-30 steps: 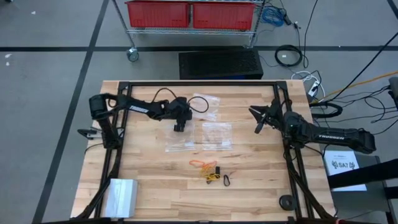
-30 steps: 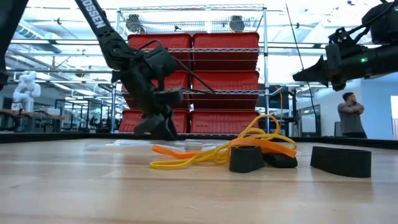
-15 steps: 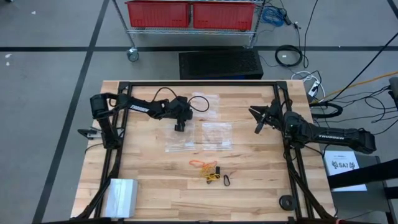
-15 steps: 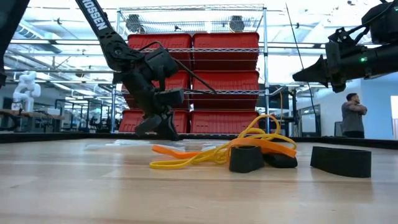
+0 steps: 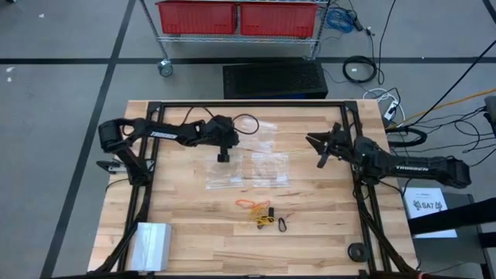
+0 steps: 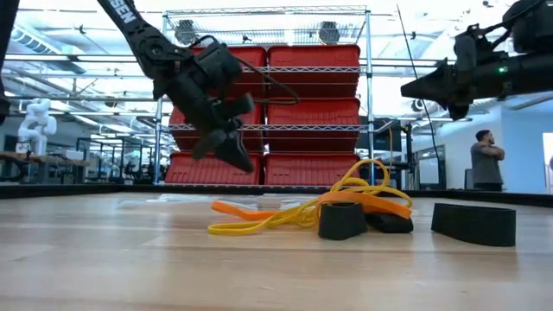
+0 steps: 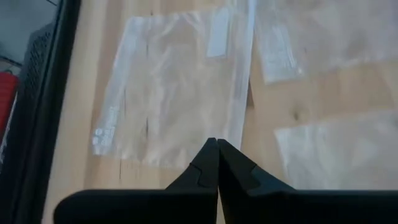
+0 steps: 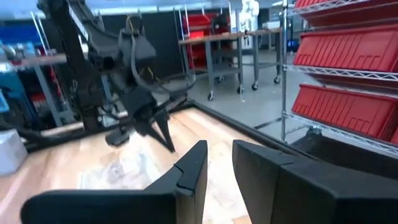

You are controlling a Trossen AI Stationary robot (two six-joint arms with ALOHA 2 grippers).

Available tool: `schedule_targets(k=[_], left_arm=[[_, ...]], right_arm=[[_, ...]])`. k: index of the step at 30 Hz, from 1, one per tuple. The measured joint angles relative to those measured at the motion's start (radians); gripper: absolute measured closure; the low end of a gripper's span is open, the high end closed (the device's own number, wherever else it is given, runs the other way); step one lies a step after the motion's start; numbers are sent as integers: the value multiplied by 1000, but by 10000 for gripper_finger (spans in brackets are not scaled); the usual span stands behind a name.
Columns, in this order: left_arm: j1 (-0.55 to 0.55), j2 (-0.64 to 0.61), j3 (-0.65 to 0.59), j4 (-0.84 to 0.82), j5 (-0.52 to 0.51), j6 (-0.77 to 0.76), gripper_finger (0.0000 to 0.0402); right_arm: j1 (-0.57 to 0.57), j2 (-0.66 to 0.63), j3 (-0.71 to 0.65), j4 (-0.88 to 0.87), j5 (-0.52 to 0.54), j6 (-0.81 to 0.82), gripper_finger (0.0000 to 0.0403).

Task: Sort rubber bands
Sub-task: Open the top zip bag

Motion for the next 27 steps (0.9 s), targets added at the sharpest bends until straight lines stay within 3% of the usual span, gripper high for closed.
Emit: schedule_targets(k=[9, 15, 21, 27], left_arm=[[46, -10, -28, 2, 16, -136, 401], [108, -10, -114, 194, 195, -233, 401], [114, -11, -152, 325, 213, -250, 401], [116, -11, -196, 427, 214, -275, 401]], right_arm=[[0, 364, 185, -117, 0, 1, 332], [0, 703, 363, -118, -1, -68, 328], [0, 998, 536, -120, -24, -105, 269], [0, 1174, 649, -124, -80, -108, 207]])
